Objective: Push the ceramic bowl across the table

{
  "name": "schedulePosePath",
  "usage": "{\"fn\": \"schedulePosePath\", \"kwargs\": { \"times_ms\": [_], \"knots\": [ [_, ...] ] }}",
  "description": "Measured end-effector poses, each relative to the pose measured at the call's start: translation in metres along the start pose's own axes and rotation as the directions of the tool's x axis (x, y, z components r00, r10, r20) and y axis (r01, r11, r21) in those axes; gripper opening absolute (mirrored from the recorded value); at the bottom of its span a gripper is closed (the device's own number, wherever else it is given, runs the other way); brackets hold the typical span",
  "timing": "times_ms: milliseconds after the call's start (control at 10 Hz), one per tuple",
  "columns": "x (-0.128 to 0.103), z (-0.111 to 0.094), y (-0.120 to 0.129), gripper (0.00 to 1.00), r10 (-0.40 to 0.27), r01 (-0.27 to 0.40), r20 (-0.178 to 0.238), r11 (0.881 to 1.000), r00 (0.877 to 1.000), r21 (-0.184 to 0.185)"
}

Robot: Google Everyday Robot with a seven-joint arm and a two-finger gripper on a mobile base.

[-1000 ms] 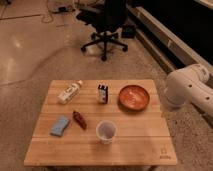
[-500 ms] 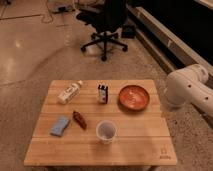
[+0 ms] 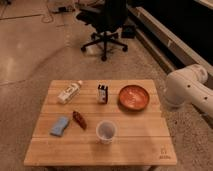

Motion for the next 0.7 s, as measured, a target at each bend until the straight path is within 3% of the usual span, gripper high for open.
{"fn": "schedulePosePath", "kwargs": {
  "times_ms": [700],
  "knots": [
    [0.002, 0.0105, -0.0003, 0.41, 0.003, -0.003, 0.0, 1.0, 1.0, 0.006]
  ]
}}
